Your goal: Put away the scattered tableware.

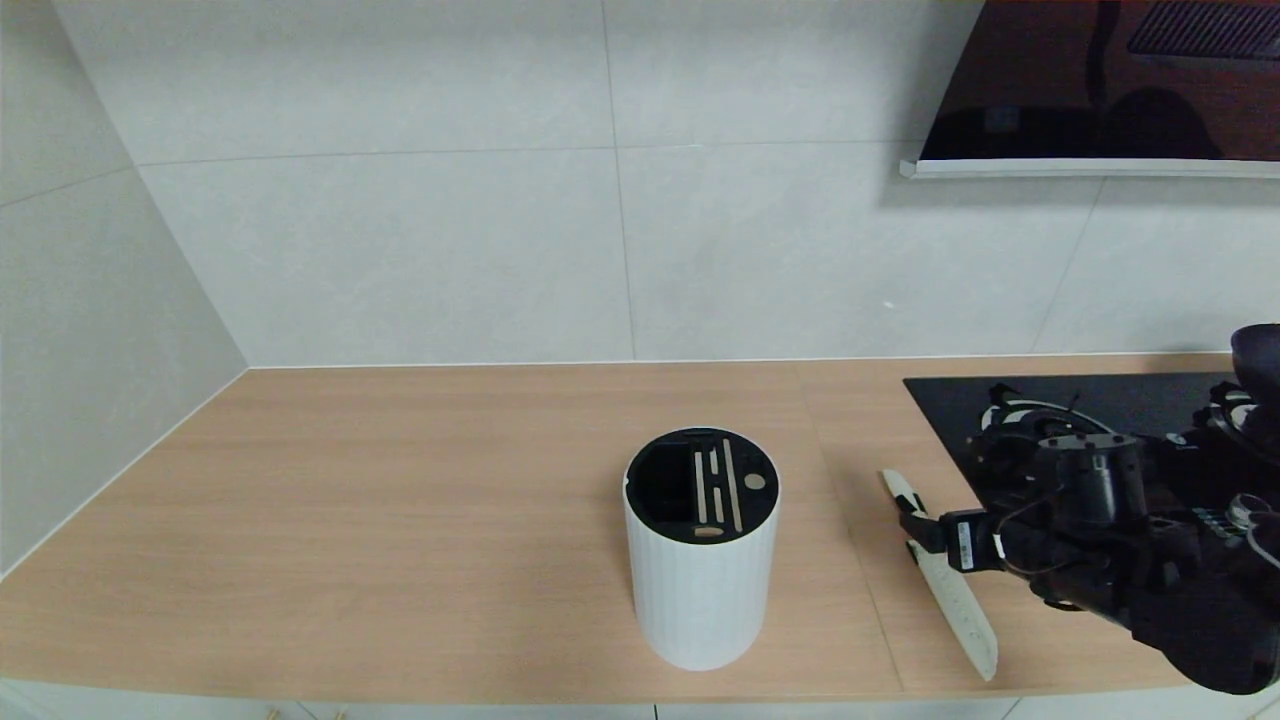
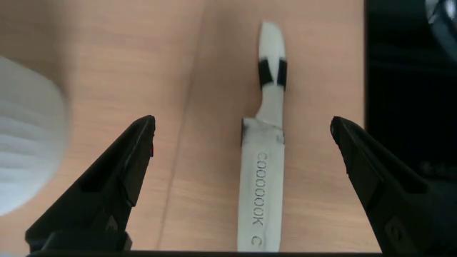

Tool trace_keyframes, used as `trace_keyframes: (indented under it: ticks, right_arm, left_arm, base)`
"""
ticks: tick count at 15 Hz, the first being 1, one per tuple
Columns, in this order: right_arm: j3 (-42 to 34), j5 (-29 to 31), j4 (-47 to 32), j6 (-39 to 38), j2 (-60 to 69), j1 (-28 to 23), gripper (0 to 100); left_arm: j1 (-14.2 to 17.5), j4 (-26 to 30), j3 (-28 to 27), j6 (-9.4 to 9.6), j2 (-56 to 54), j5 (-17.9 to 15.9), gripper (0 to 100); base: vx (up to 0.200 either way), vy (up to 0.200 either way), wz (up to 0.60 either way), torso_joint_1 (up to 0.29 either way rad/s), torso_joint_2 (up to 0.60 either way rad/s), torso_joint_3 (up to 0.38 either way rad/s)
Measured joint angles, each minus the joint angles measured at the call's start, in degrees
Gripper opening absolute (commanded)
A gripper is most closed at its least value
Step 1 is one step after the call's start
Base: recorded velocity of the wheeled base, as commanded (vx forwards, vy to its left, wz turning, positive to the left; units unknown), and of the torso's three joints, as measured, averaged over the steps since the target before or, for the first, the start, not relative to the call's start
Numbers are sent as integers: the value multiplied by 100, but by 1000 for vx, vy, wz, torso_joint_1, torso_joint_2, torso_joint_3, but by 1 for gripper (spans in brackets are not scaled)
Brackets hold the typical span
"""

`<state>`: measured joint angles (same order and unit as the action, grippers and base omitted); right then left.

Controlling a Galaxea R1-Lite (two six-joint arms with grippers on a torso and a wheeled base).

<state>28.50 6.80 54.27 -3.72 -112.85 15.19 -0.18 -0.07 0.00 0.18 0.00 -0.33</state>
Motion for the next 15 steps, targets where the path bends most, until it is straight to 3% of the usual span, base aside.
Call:
trace_keyframes:
  ticks: [15]
  right_arm:
    - [55,483,1596,17,-1723,-45,100]
  left_arm:
    - [0,0,0,0,0,0,100]
  base:
    - [0,0,0,0,0,0]
